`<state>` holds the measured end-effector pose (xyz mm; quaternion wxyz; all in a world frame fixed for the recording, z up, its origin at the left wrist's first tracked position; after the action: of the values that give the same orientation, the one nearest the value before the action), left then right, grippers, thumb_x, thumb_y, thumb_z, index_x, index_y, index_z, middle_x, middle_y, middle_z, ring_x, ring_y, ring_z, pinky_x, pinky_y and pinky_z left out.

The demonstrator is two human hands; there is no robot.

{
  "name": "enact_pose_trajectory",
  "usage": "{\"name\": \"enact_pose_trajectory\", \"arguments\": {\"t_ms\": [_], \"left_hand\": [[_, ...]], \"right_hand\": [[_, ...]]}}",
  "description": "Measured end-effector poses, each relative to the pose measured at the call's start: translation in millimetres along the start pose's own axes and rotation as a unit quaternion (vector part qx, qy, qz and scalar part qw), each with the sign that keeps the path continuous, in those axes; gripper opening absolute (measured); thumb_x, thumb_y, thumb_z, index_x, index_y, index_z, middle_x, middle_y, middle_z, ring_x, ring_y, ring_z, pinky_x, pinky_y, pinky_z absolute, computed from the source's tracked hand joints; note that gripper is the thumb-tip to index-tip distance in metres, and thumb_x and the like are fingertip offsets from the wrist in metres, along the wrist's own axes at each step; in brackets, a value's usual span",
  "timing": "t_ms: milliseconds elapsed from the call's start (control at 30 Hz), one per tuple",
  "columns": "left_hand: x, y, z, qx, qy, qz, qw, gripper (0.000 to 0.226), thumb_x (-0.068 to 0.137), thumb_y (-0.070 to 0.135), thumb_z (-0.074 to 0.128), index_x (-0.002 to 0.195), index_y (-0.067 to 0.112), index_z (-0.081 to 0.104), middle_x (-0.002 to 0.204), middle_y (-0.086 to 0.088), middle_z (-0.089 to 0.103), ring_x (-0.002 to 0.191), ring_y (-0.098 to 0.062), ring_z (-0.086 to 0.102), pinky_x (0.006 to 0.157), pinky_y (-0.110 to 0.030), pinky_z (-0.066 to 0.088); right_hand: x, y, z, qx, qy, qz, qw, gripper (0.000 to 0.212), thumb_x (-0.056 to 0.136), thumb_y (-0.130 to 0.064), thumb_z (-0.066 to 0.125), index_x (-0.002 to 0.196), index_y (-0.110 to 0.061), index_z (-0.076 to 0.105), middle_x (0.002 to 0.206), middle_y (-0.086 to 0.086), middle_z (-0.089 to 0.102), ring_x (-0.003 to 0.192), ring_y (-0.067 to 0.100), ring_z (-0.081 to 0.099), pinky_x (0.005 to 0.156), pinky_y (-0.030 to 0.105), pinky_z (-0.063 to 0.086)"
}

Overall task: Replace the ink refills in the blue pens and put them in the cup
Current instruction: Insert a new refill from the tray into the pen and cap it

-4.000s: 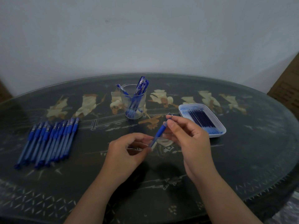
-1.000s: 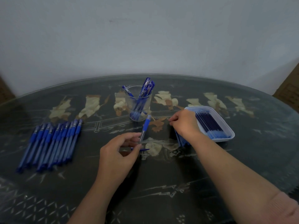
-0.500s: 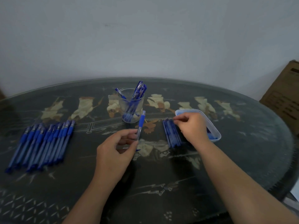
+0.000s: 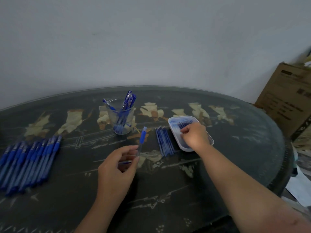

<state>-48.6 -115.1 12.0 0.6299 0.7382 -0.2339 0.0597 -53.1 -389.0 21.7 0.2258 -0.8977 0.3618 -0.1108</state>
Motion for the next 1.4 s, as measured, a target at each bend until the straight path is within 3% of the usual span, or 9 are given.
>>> {"name": "enact_pose_trajectory", "arguments": {"t_ms": [100,233,400,567,733,933,1133,1300,1400], "left_hand": [[0,-1,0,0.002,-0.001,0.005,1.000,0.034,0.079,-0.002,0.075,0.100,0.025,0.072,0.090,0.005,0.071,0.087,-0.008,0.068,0.074,-0.017,0.055],[0,-1,1,0.006,-0.003,0.012,1.000,0.035,0.079,-0.003,0.075,0.100,0.025,0.072,0.090,0.006,0.071,0.087,-0.008,0.068,0.072,-0.014,0.053],[0,-2,0,0.001,-0.004,0.013,1.000,0.035,0.079,-0.002,0.075,0.099,0.026,0.071,0.090,0.003,0.071,0.086,-0.008,0.068,0.072,-0.016,0.054],[0,-4,-1,0.002,-0.004,0.015,1.000,0.035,0.079,-0.002,0.074,0.101,0.026,0.071,0.091,0.003,0.071,0.086,-0.008,0.068,0.073,-0.019,0.055],[0,-3,0,-0.003,0.002,0.013,1.000,0.037,0.078,-0.002,0.075,0.100,0.027,0.071,0.089,0.005,0.071,0.086,-0.008,0.068,0.073,-0.017,0.055],[-1,0,-3,-0.004,0.021,0.020,1.000,0.037,0.078,-0.003,0.075,0.100,0.027,0.071,0.089,0.003,0.071,0.084,-0.006,0.068,0.074,-0.016,0.054],[-3,-1,-15,-0.009,0.031,0.001,0.999,0.033,0.079,0.002,0.076,0.100,0.027,0.071,0.090,0.012,0.071,0.085,-0.008,0.069,0.073,-0.030,0.059],[-1,-3,-23,-0.013,0.019,-0.023,0.999,0.035,0.080,0.001,0.075,0.100,0.030,0.070,0.091,0.010,0.070,0.085,-0.007,0.068,0.076,-0.025,0.057],[-3,-4,-28,-0.016,0.023,-0.027,0.999,0.035,0.081,0.000,0.074,0.100,0.030,0.070,0.091,0.008,0.071,0.085,-0.005,0.068,0.075,-0.022,0.056]], "right_hand": [[4,1,5,-0.013,0.000,-0.006,1.000,0.033,0.096,-0.007,0.049,0.118,-0.017,0.072,0.118,0.002,0.071,0.109,0.023,0.064,0.086,0.024,0.045],[7,1,9,-0.050,0.001,0.008,0.999,0.030,0.099,-0.014,0.045,0.109,-0.016,0.074,0.106,0.002,0.073,0.095,0.021,0.066,0.072,0.023,0.043],[7,-2,11,-0.075,0.011,0.017,0.997,0.029,0.100,-0.016,0.046,0.107,-0.015,0.074,0.103,0.003,0.074,0.096,0.022,0.067,0.081,0.030,0.052],[-2,-6,3,-0.018,0.009,0.010,1.000,0.035,0.099,-0.009,0.044,0.118,-0.020,0.072,0.115,0.000,0.072,0.100,0.022,0.066,0.073,0.024,0.044],[-20,-15,-12,0.172,0.007,-0.016,0.985,0.034,0.097,-0.004,0.049,0.111,-0.021,0.075,0.083,0.003,0.072,0.058,0.013,0.050,0.070,0.029,0.043],[-67,-47,-19,0.426,-0.068,-0.052,0.901,0.026,0.095,-0.007,0.061,0.100,-0.029,0.074,0.095,-0.012,0.072,0.085,0.002,0.064,0.067,0.016,0.051],[-111,-85,-8,0.551,-0.162,-0.024,0.818,0.026,0.093,-0.006,0.064,0.099,-0.027,0.077,0.098,-0.006,0.076,0.085,0.009,0.065,0.069,0.019,0.051],[-123,-92,1,0.617,-0.170,-0.006,0.768,0.030,0.091,-0.001,0.063,0.107,-0.023,0.074,0.098,0.001,0.075,0.081,0.012,0.063,0.064,0.020,0.051],[-126,-92,6,0.684,-0.180,0.019,0.707,0.037,0.091,0.004,0.060,0.119,-0.019,0.068,0.088,0.007,0.067,0.073,0.011,0.062,0.062,0.021,0.053]]}}
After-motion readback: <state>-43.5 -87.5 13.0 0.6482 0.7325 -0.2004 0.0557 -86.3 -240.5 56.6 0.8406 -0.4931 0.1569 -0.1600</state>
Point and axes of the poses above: each hand's wrist, its own x-axis towards the middle knuckle, its own z-axis out of the palm, y = z × x, the point moved 2 cm from there along x, towards the middle knuckle
